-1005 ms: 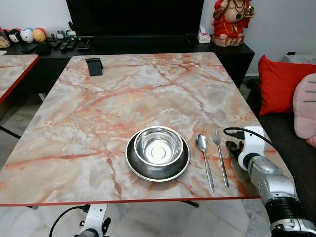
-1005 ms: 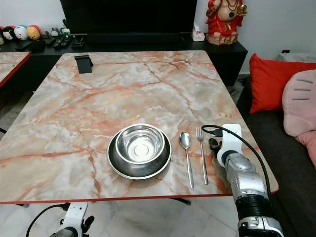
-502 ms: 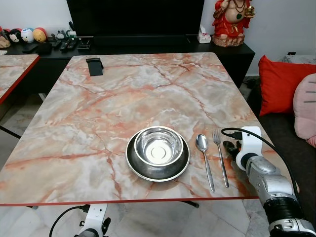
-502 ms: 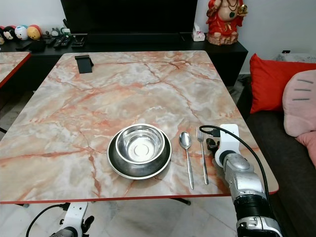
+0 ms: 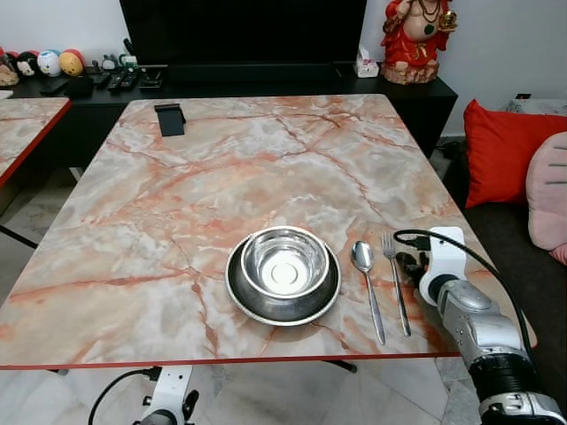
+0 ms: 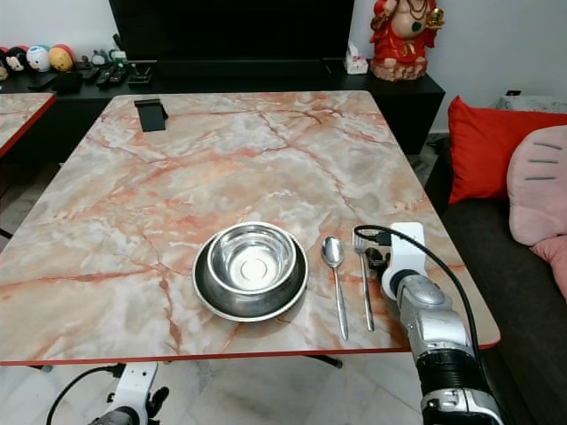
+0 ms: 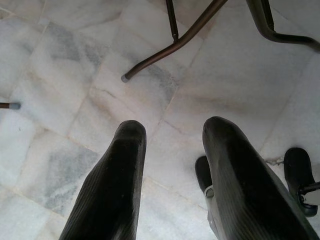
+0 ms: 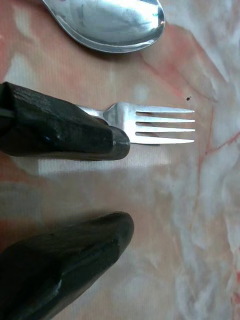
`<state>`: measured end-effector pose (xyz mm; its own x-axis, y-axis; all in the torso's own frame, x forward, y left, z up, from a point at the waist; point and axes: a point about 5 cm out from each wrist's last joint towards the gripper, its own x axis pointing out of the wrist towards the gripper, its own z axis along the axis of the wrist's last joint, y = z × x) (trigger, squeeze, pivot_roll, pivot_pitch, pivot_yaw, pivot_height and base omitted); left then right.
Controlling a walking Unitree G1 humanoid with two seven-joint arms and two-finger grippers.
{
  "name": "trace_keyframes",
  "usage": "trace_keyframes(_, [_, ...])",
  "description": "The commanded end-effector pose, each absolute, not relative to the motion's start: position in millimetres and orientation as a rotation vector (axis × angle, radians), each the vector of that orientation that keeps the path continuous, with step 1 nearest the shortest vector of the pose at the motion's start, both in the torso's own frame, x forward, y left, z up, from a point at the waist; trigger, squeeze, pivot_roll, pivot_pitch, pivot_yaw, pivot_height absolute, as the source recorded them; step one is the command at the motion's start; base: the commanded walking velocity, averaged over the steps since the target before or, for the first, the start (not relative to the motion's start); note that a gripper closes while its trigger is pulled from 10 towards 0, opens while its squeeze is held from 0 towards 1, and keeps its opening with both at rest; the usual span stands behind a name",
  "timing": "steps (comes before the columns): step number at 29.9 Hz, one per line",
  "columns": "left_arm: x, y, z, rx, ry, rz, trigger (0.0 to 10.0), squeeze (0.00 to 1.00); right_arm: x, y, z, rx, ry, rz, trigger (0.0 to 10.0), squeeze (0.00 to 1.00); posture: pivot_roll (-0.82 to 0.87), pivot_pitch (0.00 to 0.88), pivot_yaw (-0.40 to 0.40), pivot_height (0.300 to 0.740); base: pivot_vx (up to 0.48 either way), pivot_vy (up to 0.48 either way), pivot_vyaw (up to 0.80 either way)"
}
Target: Setting the table
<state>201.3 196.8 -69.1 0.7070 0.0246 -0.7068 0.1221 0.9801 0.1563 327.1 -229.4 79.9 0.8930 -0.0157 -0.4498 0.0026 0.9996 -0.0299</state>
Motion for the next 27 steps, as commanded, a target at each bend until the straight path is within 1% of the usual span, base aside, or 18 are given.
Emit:
trace_keyframes(1, [199.3,199.7,-70.0,0.203,0.799,-0.051,10.0,0.0,330.0,-225.8,84.2,-0.029,0.448,0.002,10.0,0.0,-0.04,0.0,-0.008,0.74,0.0,0.0,0.0])
trace_keyframes(19, [200.2,199.1,-69.6,0.204,0.796,-0.053,10.0,0.0,329.2,-222.9,82.7,-0.029,0.451,0.01,10.0,0.0,-0.04,0.0,-0.008,0.74,0.0,0.0,0.0])
trace_keyframes(27, [200.2,199.1,-69.6,0.206,0.796,-0.052,10.0,0.0,328.8,-228.5,82.5,-0.058,0.441,-0.031,10.0,0.0,-0.04,0.0,-0.007,0.74,0.0,0.0,0.0])
